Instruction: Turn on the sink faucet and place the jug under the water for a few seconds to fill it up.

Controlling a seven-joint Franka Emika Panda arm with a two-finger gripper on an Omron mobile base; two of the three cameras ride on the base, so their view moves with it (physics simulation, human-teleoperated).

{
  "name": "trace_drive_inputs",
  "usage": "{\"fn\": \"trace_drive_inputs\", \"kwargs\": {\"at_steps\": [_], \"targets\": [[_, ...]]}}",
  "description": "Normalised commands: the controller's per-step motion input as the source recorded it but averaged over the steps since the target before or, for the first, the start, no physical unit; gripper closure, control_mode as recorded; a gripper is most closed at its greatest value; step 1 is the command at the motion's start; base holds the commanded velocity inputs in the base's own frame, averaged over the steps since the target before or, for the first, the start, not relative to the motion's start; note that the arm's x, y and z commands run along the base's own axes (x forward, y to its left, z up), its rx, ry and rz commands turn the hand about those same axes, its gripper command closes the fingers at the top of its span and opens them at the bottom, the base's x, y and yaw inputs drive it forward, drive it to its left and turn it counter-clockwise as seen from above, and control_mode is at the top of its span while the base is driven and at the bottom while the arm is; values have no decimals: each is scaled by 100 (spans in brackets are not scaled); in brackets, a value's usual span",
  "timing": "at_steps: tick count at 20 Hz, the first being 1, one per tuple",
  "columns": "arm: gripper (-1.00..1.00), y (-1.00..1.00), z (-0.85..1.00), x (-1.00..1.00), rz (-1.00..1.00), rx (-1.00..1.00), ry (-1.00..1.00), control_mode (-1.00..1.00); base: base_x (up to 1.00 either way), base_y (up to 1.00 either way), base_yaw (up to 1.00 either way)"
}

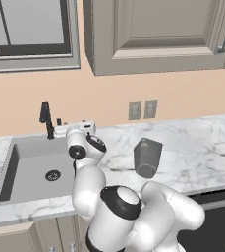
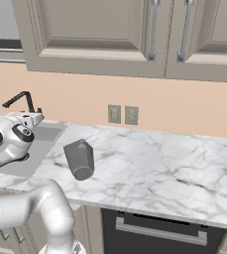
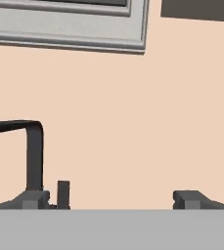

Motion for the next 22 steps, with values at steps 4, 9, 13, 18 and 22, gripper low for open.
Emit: {"fn": "trace_drive_inputs", "kwargs": {"at_steps": [4,9,13,18,22], "targets": [[-100,3,-13,36,0,0,0,-100,0,0,0],[-100,17,-30,8,0,0,0,-100,0,0,0],[-100,24,-27,3,0,0,0,-100,0,0,0],[-100,22,-8,16,0,0,0,-100,0,0,0],[-100,7,0,18,0,0,0,-100,0,0,0]]}}
